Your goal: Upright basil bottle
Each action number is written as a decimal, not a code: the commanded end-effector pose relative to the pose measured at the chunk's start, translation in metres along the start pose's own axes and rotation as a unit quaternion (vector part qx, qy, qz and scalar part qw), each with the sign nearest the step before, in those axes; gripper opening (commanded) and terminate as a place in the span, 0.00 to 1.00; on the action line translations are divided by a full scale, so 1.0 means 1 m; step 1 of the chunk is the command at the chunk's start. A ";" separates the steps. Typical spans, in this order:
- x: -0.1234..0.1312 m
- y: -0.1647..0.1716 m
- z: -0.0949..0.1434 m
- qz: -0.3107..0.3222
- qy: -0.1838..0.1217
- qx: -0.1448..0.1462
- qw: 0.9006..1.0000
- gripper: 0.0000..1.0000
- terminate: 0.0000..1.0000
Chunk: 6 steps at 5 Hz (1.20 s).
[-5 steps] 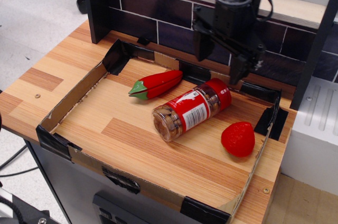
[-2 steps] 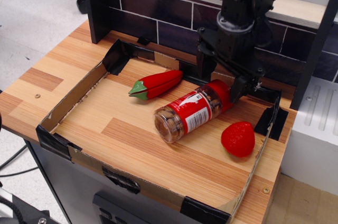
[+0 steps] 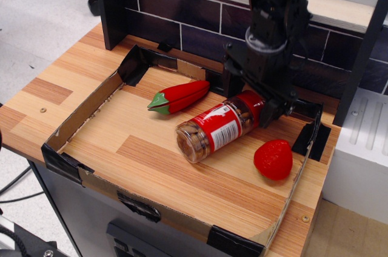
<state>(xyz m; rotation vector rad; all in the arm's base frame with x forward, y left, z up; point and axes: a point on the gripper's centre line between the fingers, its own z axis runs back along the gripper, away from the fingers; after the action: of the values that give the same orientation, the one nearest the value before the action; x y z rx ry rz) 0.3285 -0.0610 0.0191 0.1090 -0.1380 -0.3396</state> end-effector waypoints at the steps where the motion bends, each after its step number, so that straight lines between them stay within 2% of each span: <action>1: 0.004 -0.004 0.001 -0.009 -0.024 0.007 1.000 1.00 0.00; 2: 0.004 -0.002 0.000 -0.004 -0.029 0.006 1.000 0.00 0.00; 4: 0.002 0.006 0.026 0.013 -0.047 0.007 0.999 0.00 0.00; 6: -0.005 0.023 0.070 0.030 -0.089 0.001 0.996 0.00 0.00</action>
<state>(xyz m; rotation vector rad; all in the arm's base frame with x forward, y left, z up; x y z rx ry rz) 0.3206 -0.0422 0.0757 0.0742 -0.2665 -0.2849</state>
